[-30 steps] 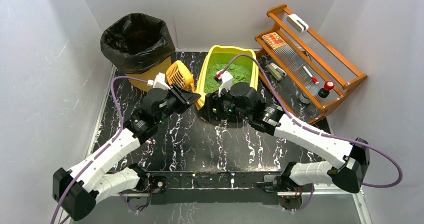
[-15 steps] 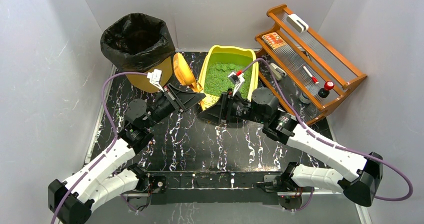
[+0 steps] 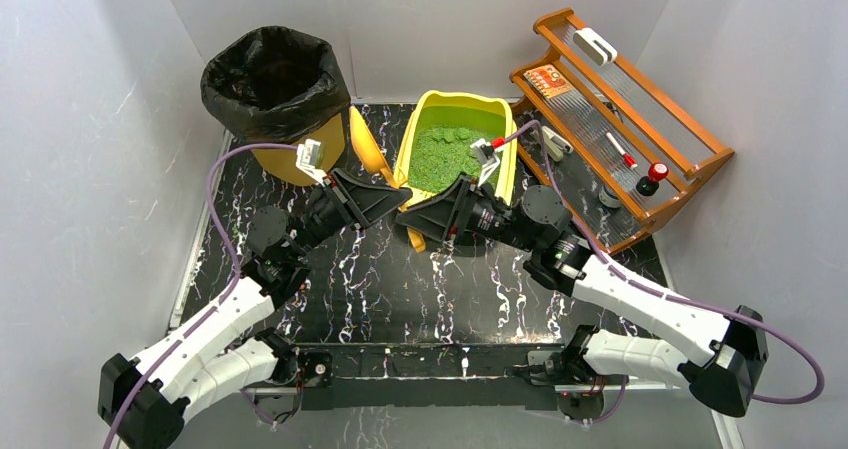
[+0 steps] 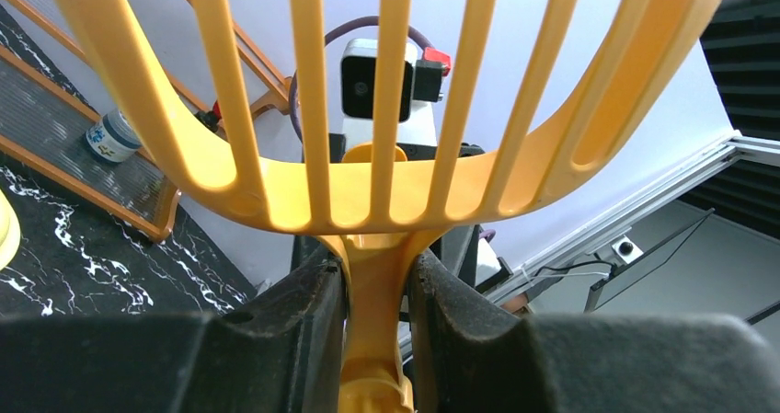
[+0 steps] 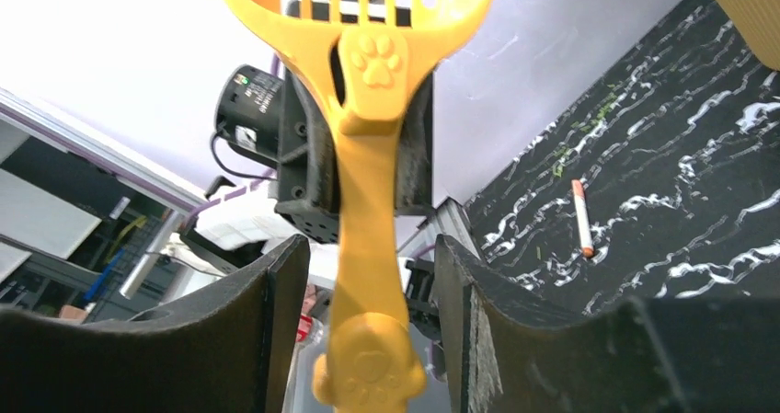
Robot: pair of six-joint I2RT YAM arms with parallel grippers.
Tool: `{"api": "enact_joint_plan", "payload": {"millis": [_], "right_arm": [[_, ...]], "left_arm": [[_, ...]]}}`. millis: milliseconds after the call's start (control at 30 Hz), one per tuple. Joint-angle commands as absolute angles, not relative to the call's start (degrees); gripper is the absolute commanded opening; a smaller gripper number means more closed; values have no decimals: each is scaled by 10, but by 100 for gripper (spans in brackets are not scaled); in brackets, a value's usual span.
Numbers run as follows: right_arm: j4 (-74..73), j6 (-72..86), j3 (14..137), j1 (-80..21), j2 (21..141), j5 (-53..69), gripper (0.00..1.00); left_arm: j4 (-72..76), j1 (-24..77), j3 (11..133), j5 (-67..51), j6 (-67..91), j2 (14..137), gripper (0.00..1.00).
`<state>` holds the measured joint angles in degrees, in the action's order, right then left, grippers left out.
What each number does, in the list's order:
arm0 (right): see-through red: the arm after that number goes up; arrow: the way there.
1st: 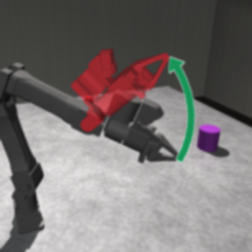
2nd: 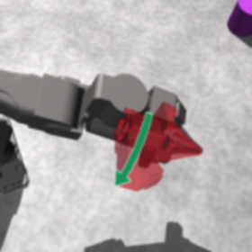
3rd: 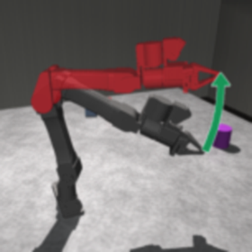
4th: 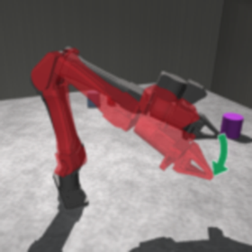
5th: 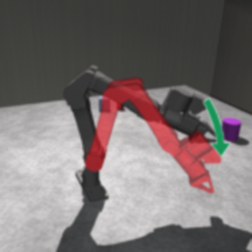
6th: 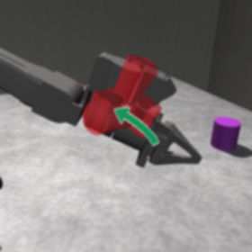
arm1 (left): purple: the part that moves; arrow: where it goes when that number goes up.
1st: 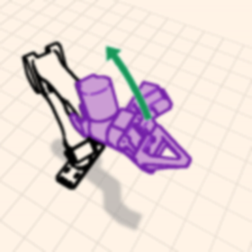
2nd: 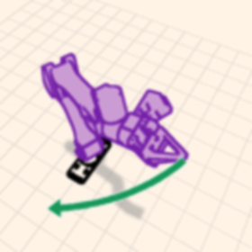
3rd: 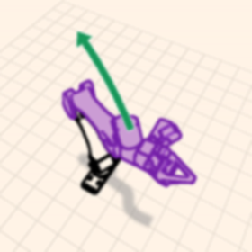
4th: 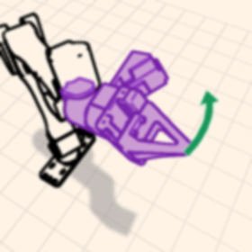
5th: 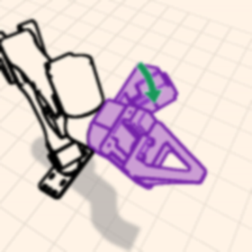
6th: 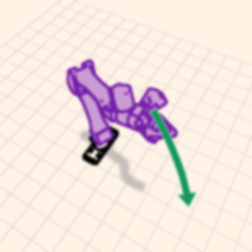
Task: Clean the litter box
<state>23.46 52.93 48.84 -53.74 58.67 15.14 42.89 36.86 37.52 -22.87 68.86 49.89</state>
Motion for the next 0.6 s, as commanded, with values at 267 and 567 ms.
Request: {"api": "enact_joint_plan", "payload": {"millis": [267, 567], "right_arm": [[311, 538, 477, -536, 590, 121, 9], [146, 441, 487, -536, 544, 80, 6]], "left_arm": [[459, 368, 353, -210, 685, 483, 4], [247, 368, 402, -156, 630, 443, 74]]}}
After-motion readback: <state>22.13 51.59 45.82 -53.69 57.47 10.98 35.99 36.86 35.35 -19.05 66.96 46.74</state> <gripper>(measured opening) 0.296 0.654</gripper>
